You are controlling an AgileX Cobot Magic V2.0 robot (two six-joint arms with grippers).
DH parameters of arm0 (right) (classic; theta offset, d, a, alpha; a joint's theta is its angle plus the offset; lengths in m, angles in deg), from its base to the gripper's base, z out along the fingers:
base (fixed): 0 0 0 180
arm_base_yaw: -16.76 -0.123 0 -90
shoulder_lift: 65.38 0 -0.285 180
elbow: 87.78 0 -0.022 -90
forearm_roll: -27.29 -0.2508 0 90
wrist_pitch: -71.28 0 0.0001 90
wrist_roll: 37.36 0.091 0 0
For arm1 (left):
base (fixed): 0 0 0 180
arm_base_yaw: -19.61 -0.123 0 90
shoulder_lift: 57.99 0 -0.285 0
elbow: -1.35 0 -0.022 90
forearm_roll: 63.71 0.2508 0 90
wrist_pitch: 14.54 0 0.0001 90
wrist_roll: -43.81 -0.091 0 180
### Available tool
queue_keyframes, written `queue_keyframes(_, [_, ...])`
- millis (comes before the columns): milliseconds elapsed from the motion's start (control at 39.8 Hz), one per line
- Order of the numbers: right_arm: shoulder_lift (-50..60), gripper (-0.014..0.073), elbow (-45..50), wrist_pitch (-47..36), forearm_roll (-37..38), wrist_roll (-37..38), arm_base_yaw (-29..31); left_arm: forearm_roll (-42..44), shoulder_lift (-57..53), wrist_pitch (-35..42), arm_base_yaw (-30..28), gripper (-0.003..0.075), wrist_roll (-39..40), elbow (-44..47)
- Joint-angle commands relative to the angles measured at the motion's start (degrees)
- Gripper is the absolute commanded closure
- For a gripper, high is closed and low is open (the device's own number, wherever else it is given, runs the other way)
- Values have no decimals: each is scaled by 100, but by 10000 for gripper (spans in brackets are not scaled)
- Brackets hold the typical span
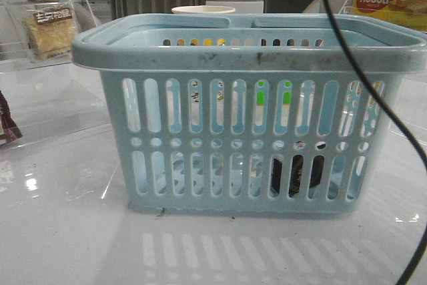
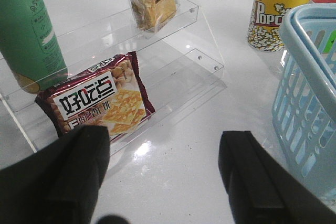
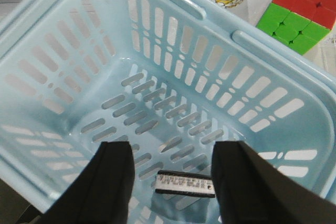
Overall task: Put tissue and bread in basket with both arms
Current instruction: 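Reach the left gripper to the bagged bread roll and grasp it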
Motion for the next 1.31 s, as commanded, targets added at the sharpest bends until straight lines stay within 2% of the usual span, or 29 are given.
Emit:
queue_keyframes(0, [729,137,182,-302,-28,-185,-111,-73,40,422,7,214,51,-167])
queue_keyframes(503, [3217,137,2494,-951,211,-361,-118,-73,40,479,7,214,51,-167])
queue_keyframes(829, [3997,137,3075,-1138,228,-361,-118,-87,112,1318,7,214,51,-167])
queue_keyframes(1030, [3997,137,3075,-1138,228,-361,-118,-66,1342,1469,7,192,41,-540])
queue_keyframes(1156, [3997,137,3075,-1138,228,-361,-118,-66,2705,1478,7,117,41,-1420])
queue_keyframes(1281, [3997,137,3075,-1138,228,-361,-118,-39,4083,1597,7,117,41,-2436])
